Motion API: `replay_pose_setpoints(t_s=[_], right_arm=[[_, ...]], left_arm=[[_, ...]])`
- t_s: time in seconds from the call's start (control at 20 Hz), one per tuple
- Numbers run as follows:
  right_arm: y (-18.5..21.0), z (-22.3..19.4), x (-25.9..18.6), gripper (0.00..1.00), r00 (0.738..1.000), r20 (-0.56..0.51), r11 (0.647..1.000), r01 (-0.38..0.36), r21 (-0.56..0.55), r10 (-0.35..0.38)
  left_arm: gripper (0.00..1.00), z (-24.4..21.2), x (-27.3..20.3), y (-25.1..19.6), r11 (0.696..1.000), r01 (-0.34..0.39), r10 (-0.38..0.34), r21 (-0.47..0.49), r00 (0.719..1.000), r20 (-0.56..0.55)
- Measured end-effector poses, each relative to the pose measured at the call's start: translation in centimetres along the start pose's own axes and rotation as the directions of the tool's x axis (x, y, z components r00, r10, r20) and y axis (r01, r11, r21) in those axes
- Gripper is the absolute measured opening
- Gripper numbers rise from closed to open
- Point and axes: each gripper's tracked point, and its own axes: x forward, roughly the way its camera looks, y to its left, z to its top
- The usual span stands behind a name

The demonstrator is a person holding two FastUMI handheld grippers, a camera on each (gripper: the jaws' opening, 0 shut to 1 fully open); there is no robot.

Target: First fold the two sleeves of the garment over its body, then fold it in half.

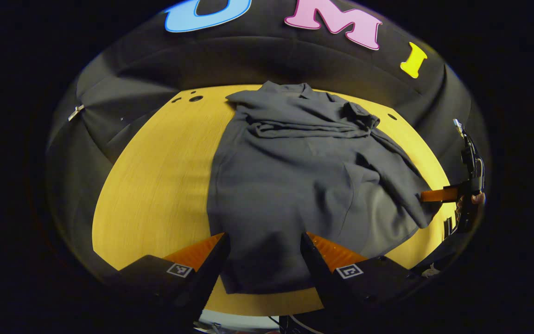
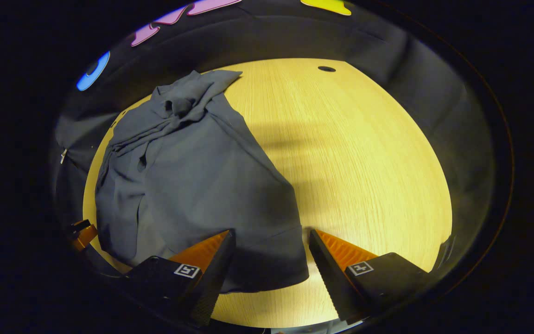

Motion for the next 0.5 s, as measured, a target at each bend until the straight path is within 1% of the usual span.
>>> replay_pose_setpoints(t_s=[0.05,0.1,0.15,0.2,0.25,0.3,0.35,0.4,0.45,0.5], right_arm=[[0.3,0.0,-0.2,1.0,1.0,-0.003,1.0,-0.004,-0.005,0.004],[0.9,-0.5,-0.2,0.99,1.0,-0.02,1.0,-0.014,-0.012,0.014],[1.4,-0.5,-0.2,0.99,1.0,-0.016,0.999,-0.021,-0.028,0.021],[2.3,-0.9,-0.2,0.99,0.999,-0.03,0.999,-0.037,-0.04,0.036],[3.1,-1.1,-0.4,0.99,0.998,-0.032,0.997,-0.049,-0.054,0.047],[4.0,-1.3,-0.4,1.0,0.997,-0.043,0.996,-0.068,-0.059,0.065],[4.9,-1.4,-0.5,0.99,0.995,-0.049,0.994,-0.091,-0.055,0.088],[5.9,-1.7,-0.7,0.99,0.992,-0.059,0.992,-0.116,-0.046,0.113],[6.8,-1.9,-0.8,0.99,0.989,-0.068,0.99,-0.135,-0.039,0.132],[7.5,-2.1,-0.9,0.99,0.986,-0.08,0.988,-0.15,-0.035,0.147]], left_arm=[[0.96,-0.4,-0.1,0.2,1.0,-0.005,0.005,-0.014,1.0,-0.004],[0.96,-0.7,-0.2,0.4,0.999,-0.008,0.007,-0.031,1.0,-0.005],[0.96,-1.0,-0.3,0.5,0.999,-0.007,0.007,-0.05,1.0,-0.005],[0.92,-1.3,-0.4,0.7,0.998,-0.008,0.008,-0.068,1.0,-0.006],[0.92,-1.6,-0.5,0.8,0.997,-0.009,0.009,-0.082,1.0,-0.009],[0.96,-2.0,-0.6,1.1,0.996,-0.012,0.011,-0.093,1.0,-0.012],[0.96,-2.5,-0.6,1.3,0.995,-0.017,0.015,-0.1,1.0,-0.018],[0.92,-3.0,-0.6,1.6,0.994,-0.023,0.02,-0.106,1.0,-0.024],[0.96,-3.3,-0.6,1.9,0.993,-0.028,0.025,-0.111,0.999,-0.029],[0.92,-3.8,-0.6,2.1,0.993,-0.032,0.029,-0.116,0.999,-0.032]])
